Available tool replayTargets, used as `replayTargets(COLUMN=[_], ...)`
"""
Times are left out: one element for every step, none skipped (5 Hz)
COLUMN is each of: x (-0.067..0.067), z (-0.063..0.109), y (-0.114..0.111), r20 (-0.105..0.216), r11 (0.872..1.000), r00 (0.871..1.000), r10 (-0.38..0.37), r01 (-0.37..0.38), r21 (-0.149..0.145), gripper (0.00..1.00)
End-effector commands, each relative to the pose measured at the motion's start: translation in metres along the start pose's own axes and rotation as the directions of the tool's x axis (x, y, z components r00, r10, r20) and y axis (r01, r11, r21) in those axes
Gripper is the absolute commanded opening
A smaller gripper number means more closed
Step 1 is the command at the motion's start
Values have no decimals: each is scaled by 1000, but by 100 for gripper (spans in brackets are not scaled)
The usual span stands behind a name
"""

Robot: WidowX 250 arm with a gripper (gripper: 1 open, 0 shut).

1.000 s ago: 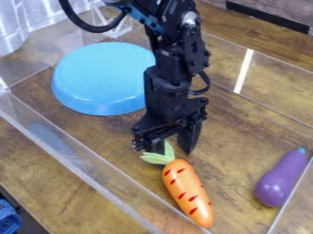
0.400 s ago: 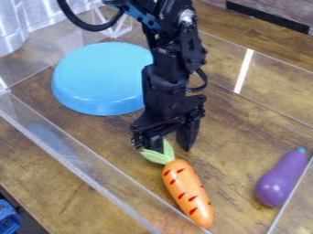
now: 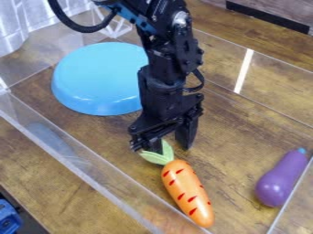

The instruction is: Move the carrot to the right side

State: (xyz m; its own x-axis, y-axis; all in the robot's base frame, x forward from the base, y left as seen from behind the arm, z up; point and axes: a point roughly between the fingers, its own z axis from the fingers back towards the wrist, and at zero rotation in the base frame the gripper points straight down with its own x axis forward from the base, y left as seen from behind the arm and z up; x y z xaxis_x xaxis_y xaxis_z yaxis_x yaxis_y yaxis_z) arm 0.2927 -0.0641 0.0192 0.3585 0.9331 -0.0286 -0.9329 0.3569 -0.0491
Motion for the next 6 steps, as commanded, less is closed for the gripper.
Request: replayTargets(x=[-15, -29, -17, -3, 12, 9], z=[5, 5, 5, 6, 6, 6], y=[-11, -19, -20, -23, -26, -25], r20=[7, 4, -1, -7, -11, -14], r11=[1000, 1000, 998, 994, 987, 986], r00=[1000, 1000, 998, 994, 987, 986], r10=[1, 6, -56, -106, -161, -166], r01=[-1, -6, 56, 106, 161, 166], r21=[-17, -13, -9, -2, 7, 13], gripper=[100, 100, 100, 100, 100, 100])
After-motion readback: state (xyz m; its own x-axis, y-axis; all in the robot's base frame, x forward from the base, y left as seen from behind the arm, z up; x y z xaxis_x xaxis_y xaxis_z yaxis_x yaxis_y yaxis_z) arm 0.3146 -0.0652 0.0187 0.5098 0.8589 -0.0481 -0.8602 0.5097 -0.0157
